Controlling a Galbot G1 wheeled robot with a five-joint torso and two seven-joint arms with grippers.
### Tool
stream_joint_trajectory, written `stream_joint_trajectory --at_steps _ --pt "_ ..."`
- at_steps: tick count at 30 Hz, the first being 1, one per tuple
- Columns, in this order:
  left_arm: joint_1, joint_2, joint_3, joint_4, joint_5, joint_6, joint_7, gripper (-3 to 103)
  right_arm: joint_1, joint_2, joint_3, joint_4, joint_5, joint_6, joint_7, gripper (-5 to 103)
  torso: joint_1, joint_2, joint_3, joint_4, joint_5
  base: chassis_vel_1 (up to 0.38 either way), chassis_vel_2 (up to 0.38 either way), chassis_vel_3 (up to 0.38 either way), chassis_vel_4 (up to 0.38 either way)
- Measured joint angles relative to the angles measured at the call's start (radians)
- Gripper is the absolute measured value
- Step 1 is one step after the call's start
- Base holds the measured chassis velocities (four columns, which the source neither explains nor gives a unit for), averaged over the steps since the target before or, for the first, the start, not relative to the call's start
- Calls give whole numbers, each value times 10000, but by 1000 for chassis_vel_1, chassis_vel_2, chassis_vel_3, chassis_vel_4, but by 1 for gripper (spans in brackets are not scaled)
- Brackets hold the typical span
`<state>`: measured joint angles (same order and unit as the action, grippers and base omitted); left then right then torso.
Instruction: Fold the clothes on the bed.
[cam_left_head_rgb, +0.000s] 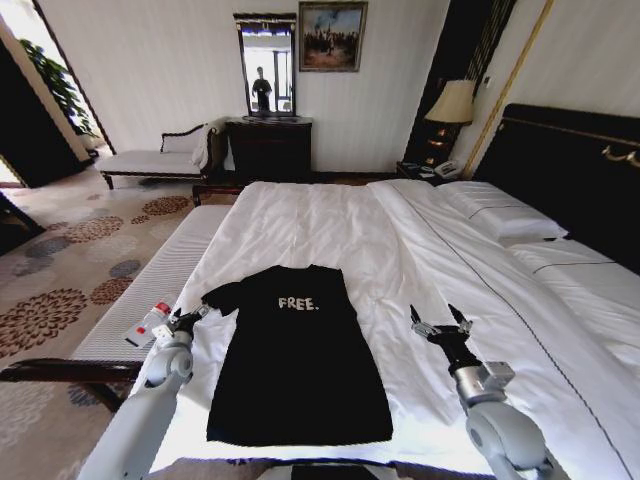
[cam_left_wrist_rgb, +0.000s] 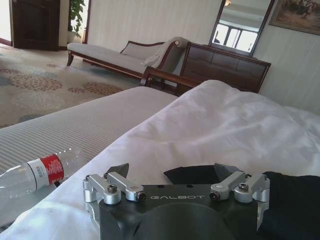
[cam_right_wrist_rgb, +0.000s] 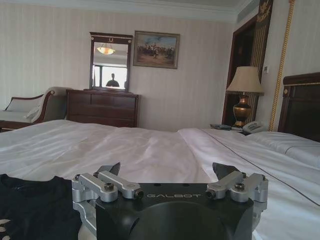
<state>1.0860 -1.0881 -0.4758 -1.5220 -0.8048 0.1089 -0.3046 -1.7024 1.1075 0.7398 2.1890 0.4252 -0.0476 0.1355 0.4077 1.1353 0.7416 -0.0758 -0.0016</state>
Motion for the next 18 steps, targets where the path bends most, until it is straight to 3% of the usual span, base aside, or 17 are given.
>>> stream_joint_trajectory --at_steps 14,18 --pt "-1439 -296 827 1564 -420 219 -63 89 -272 -151 563 149 365 -68 30 100 0 0 0 1 -1 0 0 0 0" --pt "-1665 -287 1077 1683 -330 342 -108 76 -277 -167 593 208 400 -79 36 100 0 0 0 -1 0 0 0 0 0"
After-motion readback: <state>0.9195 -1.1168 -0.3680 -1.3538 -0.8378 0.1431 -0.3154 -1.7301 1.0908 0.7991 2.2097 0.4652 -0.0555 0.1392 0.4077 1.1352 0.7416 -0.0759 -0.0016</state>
